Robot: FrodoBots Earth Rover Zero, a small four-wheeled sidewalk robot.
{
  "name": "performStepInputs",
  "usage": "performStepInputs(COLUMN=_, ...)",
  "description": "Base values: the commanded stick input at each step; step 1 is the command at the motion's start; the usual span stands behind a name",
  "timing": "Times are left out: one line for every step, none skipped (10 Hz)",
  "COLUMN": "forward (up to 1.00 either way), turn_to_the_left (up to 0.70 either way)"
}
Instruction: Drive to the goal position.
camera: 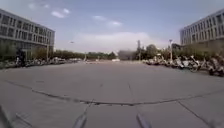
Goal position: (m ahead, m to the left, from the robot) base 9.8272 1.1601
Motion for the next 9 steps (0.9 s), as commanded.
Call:
performStepInputs(forward=1.0, turn_to_the_left=-0.13)
performStepInputs(forward=1.0, turn_to_the_left=0.0)
performStepInputs(forward=1.0, turn_to_the_left=0.0)
performStepInputs(forward=1.0, turn_to_the_left=0.0)
performStepInputs(forward=1.0, turn_to_the_left=0.0)
performStepInputs(forward=1.0, turn_to_the_left=0.0)
performStepInputs(forward=1.0, turn_to_the_left=0.0)
performStepInputs(forward=1.0, turn_to_the_left=0.0)
performStepInputs(forward=1.0, turn_to_the_left=0.0)
